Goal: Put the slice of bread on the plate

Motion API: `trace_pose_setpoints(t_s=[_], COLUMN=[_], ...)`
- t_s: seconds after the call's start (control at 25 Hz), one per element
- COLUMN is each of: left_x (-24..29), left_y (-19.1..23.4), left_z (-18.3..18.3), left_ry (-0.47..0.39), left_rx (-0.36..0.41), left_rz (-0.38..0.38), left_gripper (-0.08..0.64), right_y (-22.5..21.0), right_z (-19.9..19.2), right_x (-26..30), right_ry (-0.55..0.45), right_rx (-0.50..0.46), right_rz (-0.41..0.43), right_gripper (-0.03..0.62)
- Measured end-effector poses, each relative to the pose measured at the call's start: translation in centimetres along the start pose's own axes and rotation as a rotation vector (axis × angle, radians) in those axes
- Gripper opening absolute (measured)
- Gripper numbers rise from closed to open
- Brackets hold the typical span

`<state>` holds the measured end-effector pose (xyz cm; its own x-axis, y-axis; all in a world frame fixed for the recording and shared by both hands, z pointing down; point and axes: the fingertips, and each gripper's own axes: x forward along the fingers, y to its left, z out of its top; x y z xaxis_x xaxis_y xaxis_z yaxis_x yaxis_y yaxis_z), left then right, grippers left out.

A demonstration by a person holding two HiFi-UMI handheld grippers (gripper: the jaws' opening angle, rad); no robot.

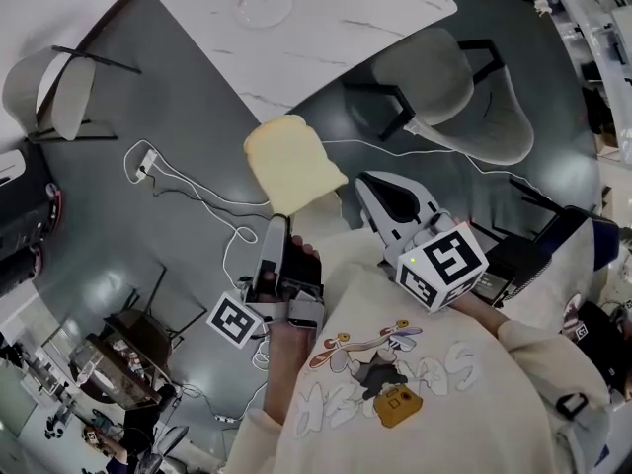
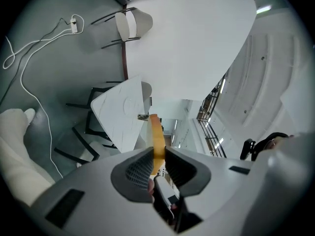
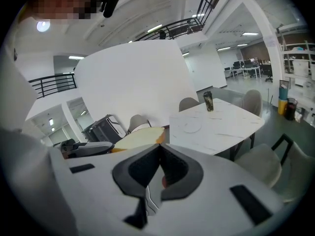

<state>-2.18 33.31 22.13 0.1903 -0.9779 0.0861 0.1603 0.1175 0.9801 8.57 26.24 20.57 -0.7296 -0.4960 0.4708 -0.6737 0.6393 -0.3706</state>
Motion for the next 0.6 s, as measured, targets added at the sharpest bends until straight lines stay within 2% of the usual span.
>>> trace_pose_setpoints(t_s=[0.28,0.6], left_x=[1.4,3.1], left_y=[-0.3,-0.3], left_z=[4.3,6.0], left_ry=[0.025,0.034], left_rx=[-0.023,-0.040], left_rz=[-0.013,-0.004], left_gripper=[0.081,0.081], right_y=[1.4,1.0], right_z=[1.1,2.7], right_x=[3.9,5.9], right_ry=[-0.003,-0.005], right_rx=[0.007,-0.011], right_rz=[-0.027,-0.034], right_gripper=[0.006,0.006])
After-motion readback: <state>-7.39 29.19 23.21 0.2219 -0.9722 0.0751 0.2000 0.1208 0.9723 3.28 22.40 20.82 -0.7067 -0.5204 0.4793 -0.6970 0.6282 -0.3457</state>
